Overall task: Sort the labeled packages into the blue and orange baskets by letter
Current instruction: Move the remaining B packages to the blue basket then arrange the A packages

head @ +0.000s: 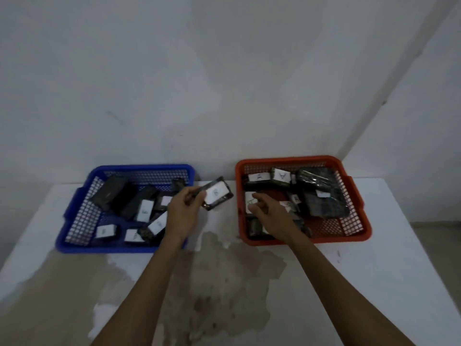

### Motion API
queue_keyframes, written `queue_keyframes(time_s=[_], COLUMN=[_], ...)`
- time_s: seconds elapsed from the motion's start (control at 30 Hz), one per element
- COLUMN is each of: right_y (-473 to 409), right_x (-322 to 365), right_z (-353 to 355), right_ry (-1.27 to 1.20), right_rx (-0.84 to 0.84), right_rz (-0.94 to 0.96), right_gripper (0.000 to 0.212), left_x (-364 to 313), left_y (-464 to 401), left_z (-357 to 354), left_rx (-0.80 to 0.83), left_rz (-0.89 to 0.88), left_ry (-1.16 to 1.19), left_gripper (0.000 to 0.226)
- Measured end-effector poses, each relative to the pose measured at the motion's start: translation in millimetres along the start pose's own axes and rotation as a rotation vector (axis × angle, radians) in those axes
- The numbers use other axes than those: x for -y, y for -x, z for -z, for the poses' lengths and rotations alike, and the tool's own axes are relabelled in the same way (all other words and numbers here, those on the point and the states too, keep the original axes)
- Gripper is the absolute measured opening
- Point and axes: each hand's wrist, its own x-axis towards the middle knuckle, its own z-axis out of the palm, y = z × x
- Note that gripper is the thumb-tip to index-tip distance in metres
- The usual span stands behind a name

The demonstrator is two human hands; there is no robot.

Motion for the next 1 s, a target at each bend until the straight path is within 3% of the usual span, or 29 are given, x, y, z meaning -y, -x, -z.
queue_keyframes(time_s=[0.1,0.33,0.7,0.87,1.0], right_y=[-0.9,-0.3,-1.4,3.2,8.1], right_x=[8.4,13.1,24.5,30.3,28.8], right_z=[-31.9,-43.0,-47.2,-44.0,-34.8], right_ry=[0.091,0.191,0.282,0.282,0.258], right_rx=[0.061,0.001,0.003,-0.004,-0.075], right_rz=[-0.035,-0.072,-0.094,-0.088,-0.068], right_gripper=[0.052,0.048,0.044,0.042,0.038], left_x=[29.7,76.9,112.9,112.4,82.8], left_y=[0.3,0.2,-14.0,-11.6,-14.1], left_z=[53.7,130.2,169.7,175.4,149.1], left_rx=[-0.154,-0.344,-0.305,-0.354,-0.282], left_rz=[0.074,0.233,0.343,0.26,0.011], left_ry=[-0.099,-0.192,-0.296,-0.378,-0.296], left_gripper=[0.022,0.025,0.027,0.028,0.023])
